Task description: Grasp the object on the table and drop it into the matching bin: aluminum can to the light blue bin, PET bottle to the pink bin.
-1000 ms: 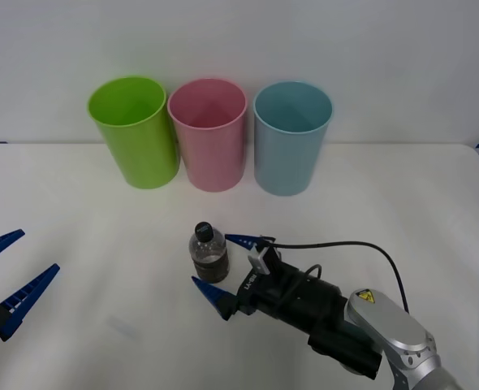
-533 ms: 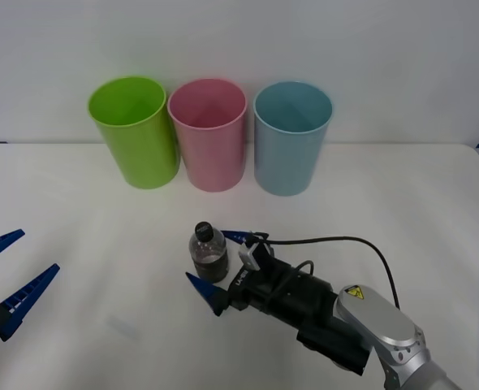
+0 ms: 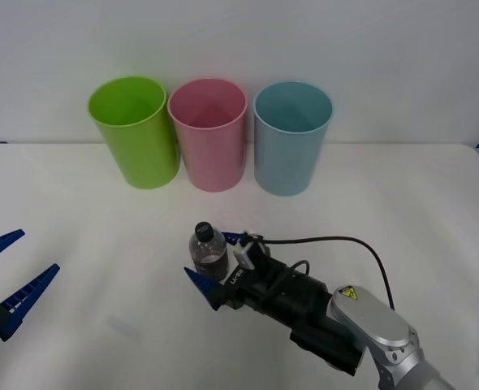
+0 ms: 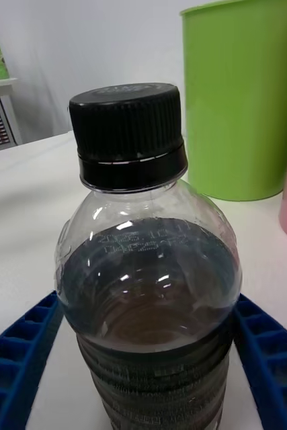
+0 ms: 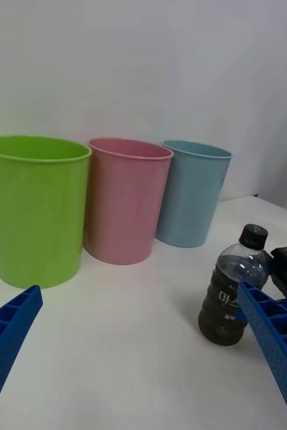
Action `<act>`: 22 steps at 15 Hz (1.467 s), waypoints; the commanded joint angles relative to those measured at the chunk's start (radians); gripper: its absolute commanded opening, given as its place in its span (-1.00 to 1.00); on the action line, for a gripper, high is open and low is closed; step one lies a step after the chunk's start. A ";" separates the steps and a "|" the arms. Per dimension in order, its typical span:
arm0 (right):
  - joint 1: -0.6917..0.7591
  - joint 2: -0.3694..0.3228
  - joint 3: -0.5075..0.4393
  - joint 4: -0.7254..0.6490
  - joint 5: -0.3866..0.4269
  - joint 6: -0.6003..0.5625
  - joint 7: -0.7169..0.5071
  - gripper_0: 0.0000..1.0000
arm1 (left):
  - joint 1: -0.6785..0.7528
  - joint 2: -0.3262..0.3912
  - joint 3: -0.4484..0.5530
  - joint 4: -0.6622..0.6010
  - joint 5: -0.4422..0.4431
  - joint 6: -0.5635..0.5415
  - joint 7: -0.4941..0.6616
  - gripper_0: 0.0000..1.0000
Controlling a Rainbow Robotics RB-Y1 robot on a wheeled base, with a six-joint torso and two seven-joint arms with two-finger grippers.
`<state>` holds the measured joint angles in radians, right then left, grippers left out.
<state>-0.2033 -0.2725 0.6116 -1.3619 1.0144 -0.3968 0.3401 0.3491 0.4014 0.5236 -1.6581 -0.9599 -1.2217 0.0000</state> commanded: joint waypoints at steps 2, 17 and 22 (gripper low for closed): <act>-0.001 0.001 -0.001 0.000 0.001 0.003 0.002 -1.00 | 0.000 0.000 0.000 0.000 0.000 0.000 0.000 1.00; 0.085 -0.177 -0.032 -0.290 -0.053 0.023 -0.174 -1.00 | 0.000 0.000 0.000 0.000 0.000 0.000 0.000 1.00; 0.133 -0.266 -0.108 -0.450 -0.051 0.039 -0.297 -1.00 | 0.000 0.000 0.000 0.000 0.000 0.000 0.000 1.00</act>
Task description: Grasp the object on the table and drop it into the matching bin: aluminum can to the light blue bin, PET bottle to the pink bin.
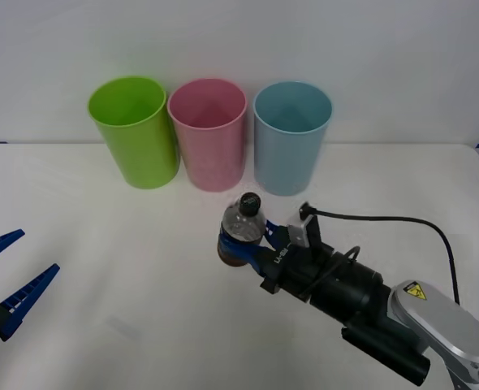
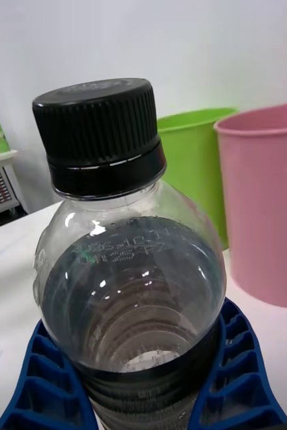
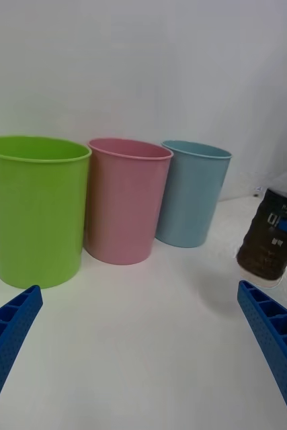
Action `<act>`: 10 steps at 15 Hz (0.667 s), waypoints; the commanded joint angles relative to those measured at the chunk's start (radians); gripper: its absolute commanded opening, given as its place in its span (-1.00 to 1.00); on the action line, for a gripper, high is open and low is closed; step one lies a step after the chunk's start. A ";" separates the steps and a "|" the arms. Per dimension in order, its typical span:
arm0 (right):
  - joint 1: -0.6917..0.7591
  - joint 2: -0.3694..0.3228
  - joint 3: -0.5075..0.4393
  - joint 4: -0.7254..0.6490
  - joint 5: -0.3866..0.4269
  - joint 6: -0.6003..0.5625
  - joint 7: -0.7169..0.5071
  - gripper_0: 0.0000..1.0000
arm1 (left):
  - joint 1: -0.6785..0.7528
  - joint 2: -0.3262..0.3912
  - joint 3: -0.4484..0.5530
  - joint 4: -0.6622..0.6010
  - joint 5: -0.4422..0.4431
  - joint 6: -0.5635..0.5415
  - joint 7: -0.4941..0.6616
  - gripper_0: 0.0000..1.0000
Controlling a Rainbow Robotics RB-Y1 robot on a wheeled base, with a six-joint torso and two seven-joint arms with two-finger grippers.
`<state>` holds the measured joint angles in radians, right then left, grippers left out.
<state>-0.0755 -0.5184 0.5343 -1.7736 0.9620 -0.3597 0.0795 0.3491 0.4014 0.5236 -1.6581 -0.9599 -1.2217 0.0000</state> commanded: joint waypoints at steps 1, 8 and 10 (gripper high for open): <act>0.005 -0.025 -0.054 -0.063 0.001 0.005 -0.064 -1.00 | 0.000 0.000 0.000 0.000 0.000 0.000 0.000 1.00; -0.009 -0.141 -0.142 -0.241 0.001 0.050 -0.317 -1.00 | 0.000 0.000 0.000 0.000 0.000 0.000 0.000 1.00; -0.030 -0.192 -0.145 -0.280 0.001 0.088 -0.388 -1.00 | 0.000 0.000 0.000 0.000 0.000 0.000 0.000 1.00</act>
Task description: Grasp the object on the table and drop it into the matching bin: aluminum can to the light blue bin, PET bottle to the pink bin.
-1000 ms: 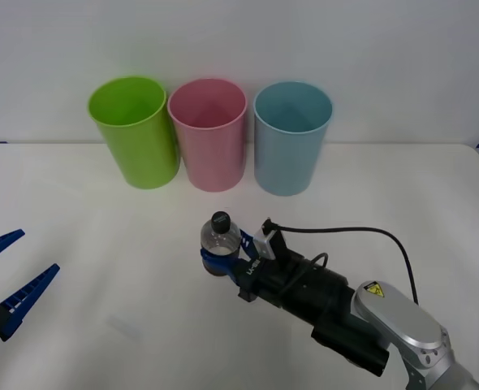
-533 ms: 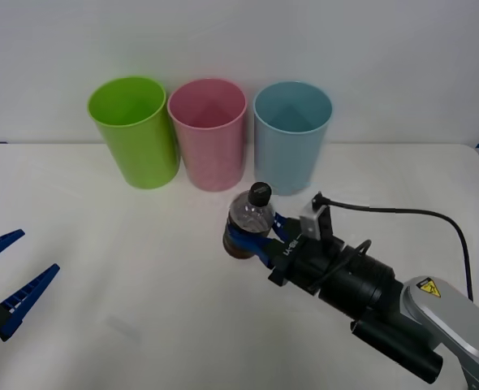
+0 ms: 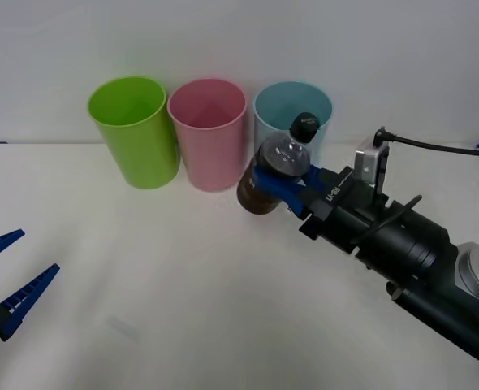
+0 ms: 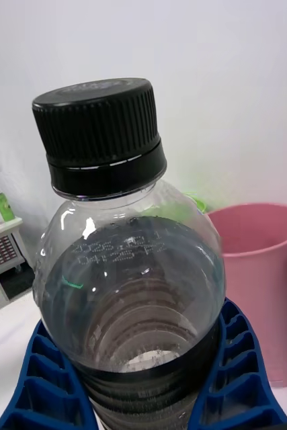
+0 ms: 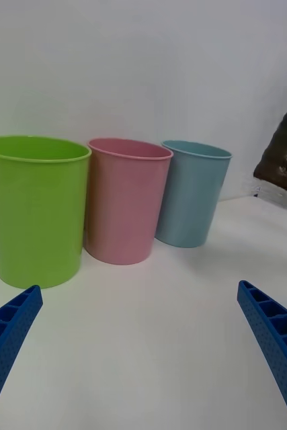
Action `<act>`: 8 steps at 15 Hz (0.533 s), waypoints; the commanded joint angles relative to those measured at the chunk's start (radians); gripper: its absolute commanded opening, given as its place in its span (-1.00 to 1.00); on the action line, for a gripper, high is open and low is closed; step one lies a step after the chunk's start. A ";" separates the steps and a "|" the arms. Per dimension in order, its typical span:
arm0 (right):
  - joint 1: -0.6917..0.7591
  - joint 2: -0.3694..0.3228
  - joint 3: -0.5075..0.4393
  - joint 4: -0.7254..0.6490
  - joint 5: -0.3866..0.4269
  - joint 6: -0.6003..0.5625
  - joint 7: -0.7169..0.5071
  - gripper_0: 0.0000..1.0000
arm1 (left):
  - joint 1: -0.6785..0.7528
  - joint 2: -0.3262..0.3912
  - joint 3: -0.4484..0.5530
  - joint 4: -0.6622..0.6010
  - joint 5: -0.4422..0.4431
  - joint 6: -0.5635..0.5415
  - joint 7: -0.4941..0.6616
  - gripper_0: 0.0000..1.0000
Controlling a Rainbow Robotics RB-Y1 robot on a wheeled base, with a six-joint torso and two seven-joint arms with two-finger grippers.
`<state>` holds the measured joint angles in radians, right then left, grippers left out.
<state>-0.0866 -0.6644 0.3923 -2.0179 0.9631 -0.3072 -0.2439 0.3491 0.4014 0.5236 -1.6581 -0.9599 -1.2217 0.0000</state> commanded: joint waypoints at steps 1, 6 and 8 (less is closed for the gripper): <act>-0.031 -0.069 -0.003 -0.050 0.000 0.059 -0.100 -1.00 | 0.000 0.000 0.000 0.000 0.000 0.000 0.000 1.00; -0.137 -0.116 -0.003 -0.036 0.000 0.112 -0.229 -1.00 | 0.000 0.000 0.000 0.000 0.000 0.000 0.000 1.00; -0.188 -0.121 0.000 0.004 0.000 0.112 -0.245 -1.00 | 0.000 0.000 0.000 0.000 0.000 0.000 0.000 1.00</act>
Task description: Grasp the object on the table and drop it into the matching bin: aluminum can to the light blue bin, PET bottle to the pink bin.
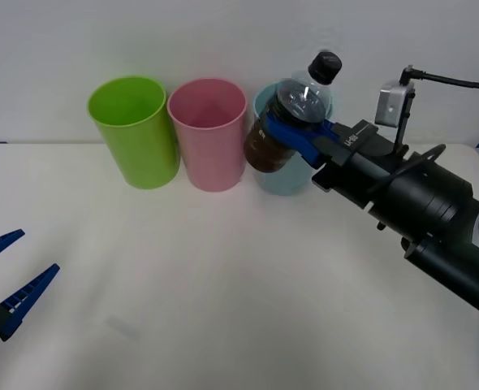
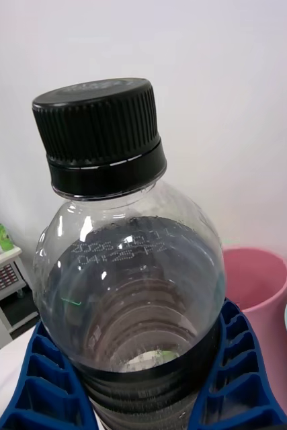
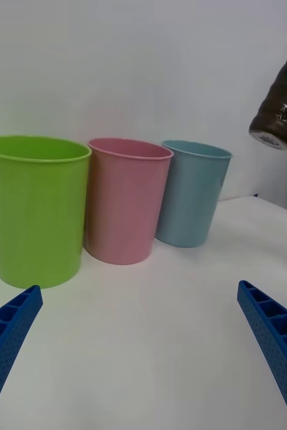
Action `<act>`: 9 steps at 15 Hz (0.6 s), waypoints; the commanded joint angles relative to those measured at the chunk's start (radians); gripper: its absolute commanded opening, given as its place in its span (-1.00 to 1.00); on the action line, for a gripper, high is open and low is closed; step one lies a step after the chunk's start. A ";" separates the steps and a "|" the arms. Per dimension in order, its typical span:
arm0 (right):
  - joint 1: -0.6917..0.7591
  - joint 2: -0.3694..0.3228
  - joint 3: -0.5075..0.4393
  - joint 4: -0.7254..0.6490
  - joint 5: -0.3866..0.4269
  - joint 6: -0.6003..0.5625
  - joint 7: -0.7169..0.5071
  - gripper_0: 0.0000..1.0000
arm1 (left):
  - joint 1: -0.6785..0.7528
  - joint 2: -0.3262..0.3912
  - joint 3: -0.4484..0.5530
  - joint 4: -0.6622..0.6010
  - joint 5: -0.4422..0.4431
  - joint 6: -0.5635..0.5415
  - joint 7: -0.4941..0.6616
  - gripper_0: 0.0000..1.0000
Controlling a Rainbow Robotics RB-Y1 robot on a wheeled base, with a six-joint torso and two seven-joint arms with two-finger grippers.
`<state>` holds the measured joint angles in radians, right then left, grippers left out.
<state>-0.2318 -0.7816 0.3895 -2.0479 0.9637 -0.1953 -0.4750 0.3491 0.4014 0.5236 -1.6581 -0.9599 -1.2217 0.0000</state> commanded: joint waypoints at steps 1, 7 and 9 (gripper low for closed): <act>-0.086 -0.002 0.015 0.071 0.000 0.000 -0.017 -1.00 | 0.000 0.000 0.000 0.000 0.000 0.000 0.000 1.00; -0.346 0.090 0.092 0.339 -0.006 -0.001 -0.028 -1.00 | 0.000 0.000 0.000 0.000 0.000 0.000 0.000 1.00; -0.429 0.139 0.115 0.445 -0.006 0.000 -0.028 -1.00 | 0.000 0.000 0.000 0.000 0.000 0.000 0.000 1.00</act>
<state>-0.6285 -0.6638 0.4965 -1.6465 0.9570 -0.1956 -0.5031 0.3490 0.4014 0.5236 -1.6581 -0.9599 -1.2217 0.0000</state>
